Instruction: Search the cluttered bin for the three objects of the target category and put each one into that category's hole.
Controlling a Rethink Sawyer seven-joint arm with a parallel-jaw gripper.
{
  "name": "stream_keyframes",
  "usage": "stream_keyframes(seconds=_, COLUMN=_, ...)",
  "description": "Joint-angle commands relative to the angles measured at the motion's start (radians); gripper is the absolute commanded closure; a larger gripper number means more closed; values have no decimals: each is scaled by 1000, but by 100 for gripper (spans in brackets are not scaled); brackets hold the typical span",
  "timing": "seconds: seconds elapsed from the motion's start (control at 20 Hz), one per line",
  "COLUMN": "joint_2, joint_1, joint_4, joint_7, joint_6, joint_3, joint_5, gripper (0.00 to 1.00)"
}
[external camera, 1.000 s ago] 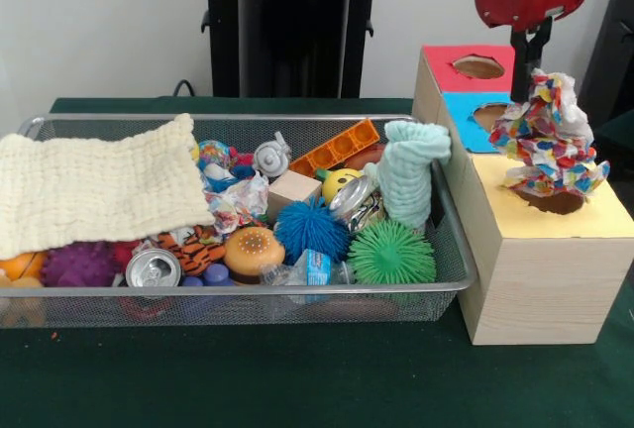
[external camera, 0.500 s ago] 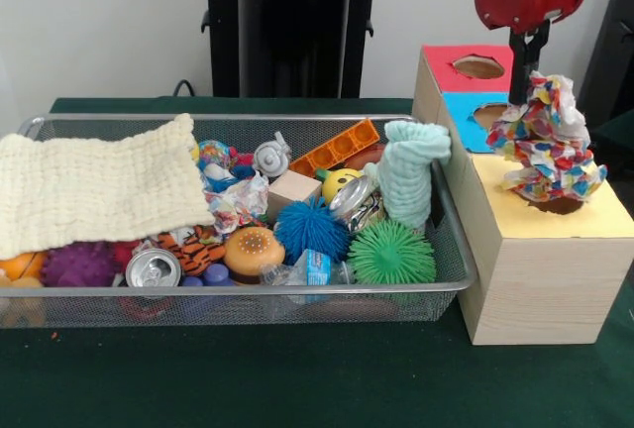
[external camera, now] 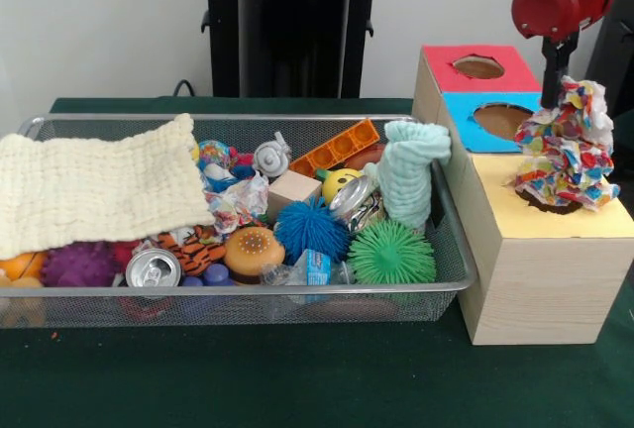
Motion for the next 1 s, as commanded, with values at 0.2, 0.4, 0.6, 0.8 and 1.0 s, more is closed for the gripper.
stream_keyframes(seconds=0.2, joint_2=42, joint_1=47, joint_4=-1, joint_7=59, joint_6=85, joint_3=-51, joint_5=-26, gripper=100)
stream_keyframes(seconds=0.4, joint_2=43, joint_1=48, joint_4=13, joint_7=55, joint_6=61, joint_3=-52, joint_5=-27, gripper=100)
stream_keyframes(seconds=0.6, joint_2=53, joint_1=50, joint_4=-12, joint_7=49, joint_6=46, joint_3=-52, joint_5=-37, gripper=100)
stream_keyframes(seconds=0.8, joint_2=65, joint_1=50, joint_4=-35, joint_7=37, joint_6=43, joint_3=-43, joint_5=-40, gripper=100)
stream_keyframes(seconds=1.0, joint_2=57, joint_1=31, joint_4=-20, joint_7=18, joint_6=37, joint_3=-36, joint_5=-37, gripper=100)
